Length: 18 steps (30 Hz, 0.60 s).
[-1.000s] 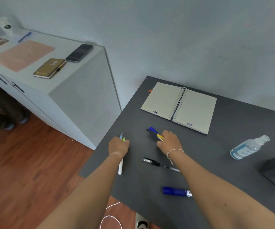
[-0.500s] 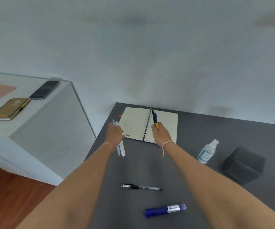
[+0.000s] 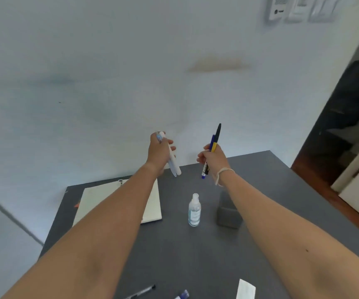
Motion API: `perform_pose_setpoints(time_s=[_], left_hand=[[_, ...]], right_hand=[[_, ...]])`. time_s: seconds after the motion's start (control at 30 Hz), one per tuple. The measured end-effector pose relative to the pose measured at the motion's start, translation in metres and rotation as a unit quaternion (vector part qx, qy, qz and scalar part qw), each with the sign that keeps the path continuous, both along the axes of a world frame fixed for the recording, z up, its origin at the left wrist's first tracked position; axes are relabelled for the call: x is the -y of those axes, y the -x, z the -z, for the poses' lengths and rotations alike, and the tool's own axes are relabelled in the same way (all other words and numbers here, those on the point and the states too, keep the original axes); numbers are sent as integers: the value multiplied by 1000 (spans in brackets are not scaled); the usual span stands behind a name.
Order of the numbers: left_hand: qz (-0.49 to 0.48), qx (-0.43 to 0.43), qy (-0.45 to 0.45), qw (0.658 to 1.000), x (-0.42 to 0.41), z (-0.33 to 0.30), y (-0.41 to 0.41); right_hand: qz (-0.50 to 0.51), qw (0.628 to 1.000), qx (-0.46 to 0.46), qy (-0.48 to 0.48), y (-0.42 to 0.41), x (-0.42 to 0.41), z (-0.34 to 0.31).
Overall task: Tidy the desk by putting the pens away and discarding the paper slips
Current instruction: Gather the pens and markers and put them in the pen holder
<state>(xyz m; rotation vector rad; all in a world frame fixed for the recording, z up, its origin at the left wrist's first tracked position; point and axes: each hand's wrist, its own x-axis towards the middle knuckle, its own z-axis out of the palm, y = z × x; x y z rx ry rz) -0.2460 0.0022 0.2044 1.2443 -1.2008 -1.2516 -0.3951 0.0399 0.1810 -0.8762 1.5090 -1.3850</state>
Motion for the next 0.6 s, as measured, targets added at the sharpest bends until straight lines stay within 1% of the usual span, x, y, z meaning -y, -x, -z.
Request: perform_pose_setpoints(time_s=[0.1,0.27,0.43,0.6], left_hand=[[46,-24,-7,999,-6,7,59],[87,-4,-19,996,-24,37,130],[86,43,-45,994,-34,72,154],[82,74,-54,992,-41,98,156]], right_hand=[[51,999,9,-12,48,-14,8],[100,994,32,-30,99,-36,33],[99,992,73,-40,112,-43,63],[78,994,65,-51,108,-49,87]])
